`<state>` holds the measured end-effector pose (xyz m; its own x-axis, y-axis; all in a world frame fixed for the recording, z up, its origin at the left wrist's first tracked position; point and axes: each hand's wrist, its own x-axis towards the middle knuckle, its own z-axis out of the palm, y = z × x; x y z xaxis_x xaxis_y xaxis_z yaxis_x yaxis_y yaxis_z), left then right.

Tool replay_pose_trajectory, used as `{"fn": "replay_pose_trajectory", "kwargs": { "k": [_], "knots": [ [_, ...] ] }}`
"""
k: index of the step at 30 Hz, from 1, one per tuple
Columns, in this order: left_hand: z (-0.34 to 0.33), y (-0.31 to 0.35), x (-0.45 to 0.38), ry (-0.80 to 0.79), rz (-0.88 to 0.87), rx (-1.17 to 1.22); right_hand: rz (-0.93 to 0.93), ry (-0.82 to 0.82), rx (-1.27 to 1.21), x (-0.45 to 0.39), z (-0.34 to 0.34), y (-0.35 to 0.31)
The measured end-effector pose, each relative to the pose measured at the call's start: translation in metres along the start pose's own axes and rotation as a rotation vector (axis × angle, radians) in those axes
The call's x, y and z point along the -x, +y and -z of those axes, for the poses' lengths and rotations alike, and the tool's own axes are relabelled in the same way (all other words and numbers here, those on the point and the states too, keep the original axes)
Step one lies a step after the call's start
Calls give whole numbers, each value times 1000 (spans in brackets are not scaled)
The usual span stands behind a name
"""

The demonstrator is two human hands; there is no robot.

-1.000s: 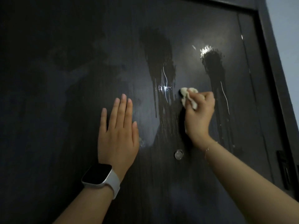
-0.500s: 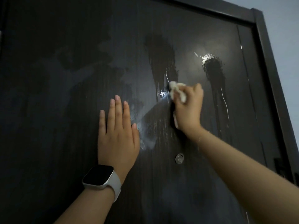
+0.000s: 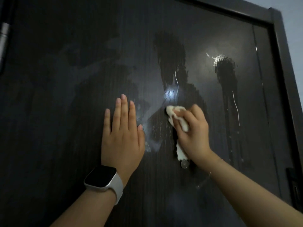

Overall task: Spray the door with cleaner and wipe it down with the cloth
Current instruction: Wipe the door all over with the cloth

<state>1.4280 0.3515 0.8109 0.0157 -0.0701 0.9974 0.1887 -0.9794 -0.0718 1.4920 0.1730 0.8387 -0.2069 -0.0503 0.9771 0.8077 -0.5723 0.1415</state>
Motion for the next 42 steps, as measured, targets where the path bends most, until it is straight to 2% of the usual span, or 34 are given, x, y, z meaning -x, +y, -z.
{"fn": "replay_pose_trajectory", "kwargs": {
  "k": [4, 12, 15, 21, 23, 27, 30, 34, 37, 39, 42],
  "knots": [
    [2, 0, -3, -4, 6, 0, 42, -104, 50, 9, 15, 4],
    [2, -2, 0, 13, 1, 36, -207, -17, 140, -146, -21, -4],
    [3, -2, -1, 18, 5, 39, -193, -41, 116, -127, -17, -6],
    [1, 0, -1, 16, 3, 49, -117, -179, 111, -20, 19, -15],
    [2, -1, -2, 11, -1, 57, -140, -177, 114, -29, 16, -16],
    [1, -3, -2, 6, -5, 73, -288, -52, 147, -115, -10, -3],
    [1, -3, 0, 16, -8, 83, -306, -68, 179, -153, -13, 6],
    [1, -2, -1, 21, -6, 80, -258, -81, 172, -94, 4, 0],
    [0, 0, -2, 31, 6, 81, -178, -164, 157, -31, 24, -3],
    [-1, 0, -2, 33, -1, 74, -172, -198, 169, -29, 27, -1],
    [-2, -2, -2, 19, -3, 70, -167, -164, 179, -76, 11, 3]
  ]
}}
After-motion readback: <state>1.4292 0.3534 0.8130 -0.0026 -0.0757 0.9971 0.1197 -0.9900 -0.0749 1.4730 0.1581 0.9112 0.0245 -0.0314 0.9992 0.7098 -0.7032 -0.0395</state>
